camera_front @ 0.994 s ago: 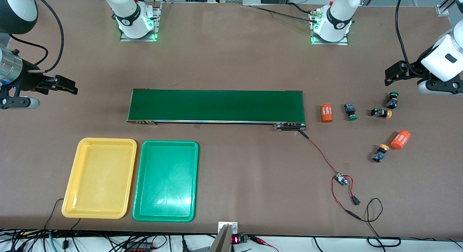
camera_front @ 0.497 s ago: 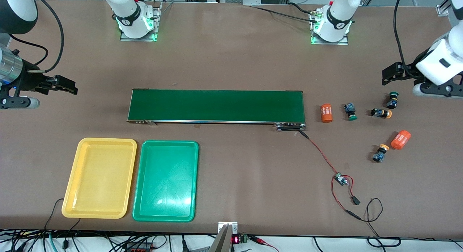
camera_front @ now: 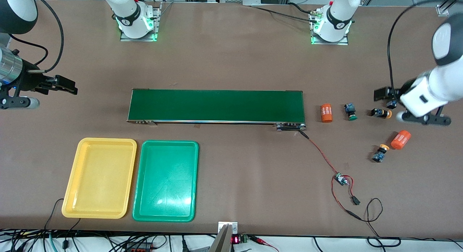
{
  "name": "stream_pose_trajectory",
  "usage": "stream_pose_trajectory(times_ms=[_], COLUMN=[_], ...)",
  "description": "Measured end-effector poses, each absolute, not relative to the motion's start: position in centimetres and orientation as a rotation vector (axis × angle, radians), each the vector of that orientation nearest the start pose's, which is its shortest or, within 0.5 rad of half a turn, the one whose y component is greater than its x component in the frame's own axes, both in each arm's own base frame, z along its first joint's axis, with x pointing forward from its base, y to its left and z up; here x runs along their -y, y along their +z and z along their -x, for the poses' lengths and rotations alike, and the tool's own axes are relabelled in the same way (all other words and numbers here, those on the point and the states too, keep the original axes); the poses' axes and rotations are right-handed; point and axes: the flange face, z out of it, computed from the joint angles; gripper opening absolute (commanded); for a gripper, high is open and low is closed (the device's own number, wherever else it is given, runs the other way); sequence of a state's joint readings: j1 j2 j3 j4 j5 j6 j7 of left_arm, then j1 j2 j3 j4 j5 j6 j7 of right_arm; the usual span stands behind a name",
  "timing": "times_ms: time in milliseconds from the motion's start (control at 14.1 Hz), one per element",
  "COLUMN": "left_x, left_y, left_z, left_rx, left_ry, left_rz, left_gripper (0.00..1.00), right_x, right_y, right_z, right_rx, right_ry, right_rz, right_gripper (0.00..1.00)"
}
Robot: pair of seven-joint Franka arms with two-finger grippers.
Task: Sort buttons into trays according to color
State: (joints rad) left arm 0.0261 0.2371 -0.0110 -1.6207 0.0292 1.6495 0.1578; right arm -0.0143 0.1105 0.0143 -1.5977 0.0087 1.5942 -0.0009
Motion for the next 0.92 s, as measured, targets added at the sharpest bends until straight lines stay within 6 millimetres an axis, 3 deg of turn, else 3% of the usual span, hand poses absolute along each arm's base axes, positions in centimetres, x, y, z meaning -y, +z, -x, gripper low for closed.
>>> stream_pose_trajectory(times_ms=[142,284,497,710,923], left_x=[-3.4,-5.9,-11.6,-17.3,-21.2], left_y=[43.3,41.1,38.1,33.0,27.0], left_z=[-63.2,-64.7,-65.0,-64.5,-64.0], left_rx=[-0.444,-0.671,-0.95,-1.001,-1.035], left_ry=[0.263,0.212,0.231,0.265,0.243], left_rz=[3.039,2.944,2.88,2.89,2.892], left_gripper=[1.0,1.0,1.0,1.0,1.0], right_x=[0.0,0.0,0.0,0.0,0.0], right_y=[55.1,55.1,55.1,55.1,55.1], right_z=[-58.4,-58.4,-58.4,-58.4,-58.4], right_rx=[0.0,0.0,0.0,0.0,0.0], right_ry=[0.177,0.173,0.172,0.172,0.172], right_rz=[3.126,3.127,3.127,3.127,3.127], right_gripper=[1.0,1.0,1.0,1.0,1.0])
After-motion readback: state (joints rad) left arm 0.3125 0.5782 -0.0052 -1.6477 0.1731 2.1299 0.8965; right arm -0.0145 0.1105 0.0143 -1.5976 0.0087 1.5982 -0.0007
